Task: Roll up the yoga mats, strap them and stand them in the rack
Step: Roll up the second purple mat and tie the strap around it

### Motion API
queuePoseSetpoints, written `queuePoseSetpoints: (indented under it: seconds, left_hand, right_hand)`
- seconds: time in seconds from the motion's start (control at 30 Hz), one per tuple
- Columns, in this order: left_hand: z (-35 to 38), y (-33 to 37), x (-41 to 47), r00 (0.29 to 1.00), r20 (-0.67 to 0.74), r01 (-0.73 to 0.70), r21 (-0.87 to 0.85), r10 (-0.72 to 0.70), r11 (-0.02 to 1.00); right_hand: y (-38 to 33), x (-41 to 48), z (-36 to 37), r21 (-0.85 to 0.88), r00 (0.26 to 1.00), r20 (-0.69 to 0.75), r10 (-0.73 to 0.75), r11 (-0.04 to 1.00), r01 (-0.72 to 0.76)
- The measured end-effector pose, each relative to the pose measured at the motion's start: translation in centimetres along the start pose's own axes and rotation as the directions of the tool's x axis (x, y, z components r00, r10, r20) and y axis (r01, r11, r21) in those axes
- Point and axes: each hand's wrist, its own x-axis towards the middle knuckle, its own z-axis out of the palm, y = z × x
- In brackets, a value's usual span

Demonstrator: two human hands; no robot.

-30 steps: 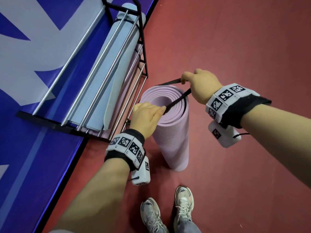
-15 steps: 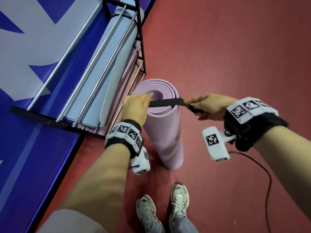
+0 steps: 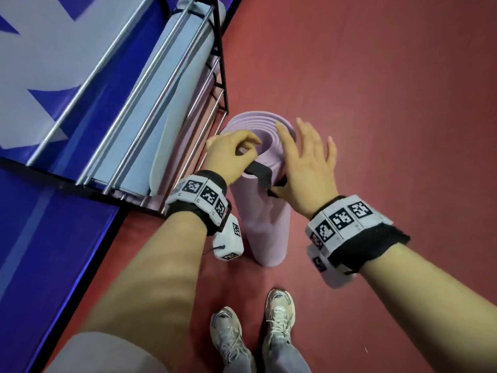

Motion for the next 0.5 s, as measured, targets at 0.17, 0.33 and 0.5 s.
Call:
queuePoseSetpoints:
  seconds: [0.17,0.33,0.5]
  left_hand:
    - [0.5,0.3,-0.7,0.939,-0.264,0.228,0.006,-0.219,0.974]
    - [0.0,1.3,-0.6,0.767,-0.402,0.551,0.013,-0.500,0.835]
    - [-0.7,1.4,-0.6,0.862,-0.357,0.461,0.260,-0.359,0.848]
  right_hand:
    - [-0.7,2.4,-0.7,0.128,0.960,0.144,-0.240,0.967,0.222]
    - [-0.6,2.1,1.3,0.098,0.982,-0.091,-0.169,0.979,0.177]
    - [-1.5,1.1,2.3,0.121,0.983,-0.151,-0.109,0.984,0.127]
